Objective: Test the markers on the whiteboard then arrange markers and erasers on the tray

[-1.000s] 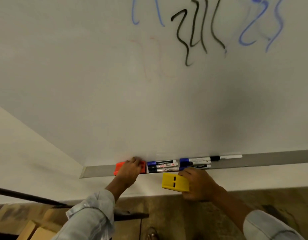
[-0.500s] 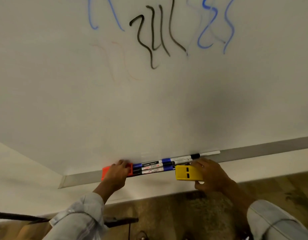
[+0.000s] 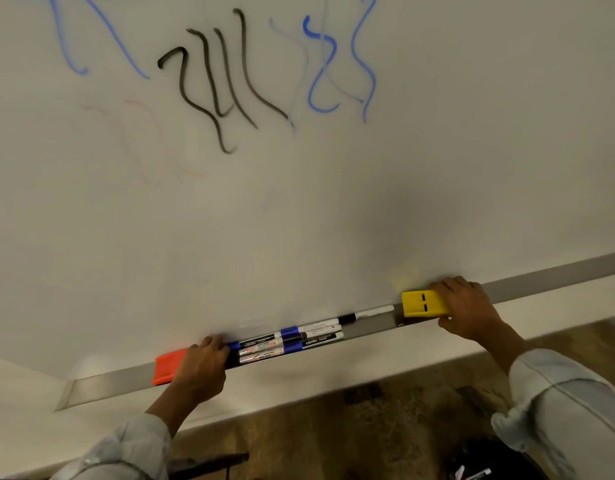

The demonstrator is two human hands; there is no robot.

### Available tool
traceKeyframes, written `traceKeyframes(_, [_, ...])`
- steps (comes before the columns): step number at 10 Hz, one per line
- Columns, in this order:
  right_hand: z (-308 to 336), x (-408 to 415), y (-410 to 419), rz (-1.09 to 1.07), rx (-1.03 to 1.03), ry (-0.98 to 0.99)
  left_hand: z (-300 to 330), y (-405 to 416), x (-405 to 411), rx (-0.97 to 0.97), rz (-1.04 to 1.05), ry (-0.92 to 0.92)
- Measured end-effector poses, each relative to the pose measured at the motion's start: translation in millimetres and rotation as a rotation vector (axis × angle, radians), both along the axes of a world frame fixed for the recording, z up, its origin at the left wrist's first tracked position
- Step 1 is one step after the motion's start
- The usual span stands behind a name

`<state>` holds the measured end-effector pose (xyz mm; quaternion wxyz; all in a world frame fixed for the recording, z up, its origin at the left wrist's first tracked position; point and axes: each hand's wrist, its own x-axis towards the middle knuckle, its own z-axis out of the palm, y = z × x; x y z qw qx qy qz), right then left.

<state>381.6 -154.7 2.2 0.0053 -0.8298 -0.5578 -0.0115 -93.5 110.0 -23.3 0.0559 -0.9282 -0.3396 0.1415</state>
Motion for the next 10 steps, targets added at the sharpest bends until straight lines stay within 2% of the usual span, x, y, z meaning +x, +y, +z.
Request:
traceKeyframes(3, [-22,-2,13,-0.007,-0.053,0.042,-3,-3,4,-0.022,0.044,0.031])
traceKeyframes(6, [-43,-10,14,-0.067,-0.018,0.096,4,-9,12,-0.041,0.107,0.03])
traceKeyframes(8, [-39,-19,12,-0.065,0.011,0.154,4,-21,20,-0.058,0.171,-0.066])
traceKeyframes(10, [-42,-25,-3,-0.063,-0.033,0.112,11,-39,15,-0.074,0.177,-0.106])
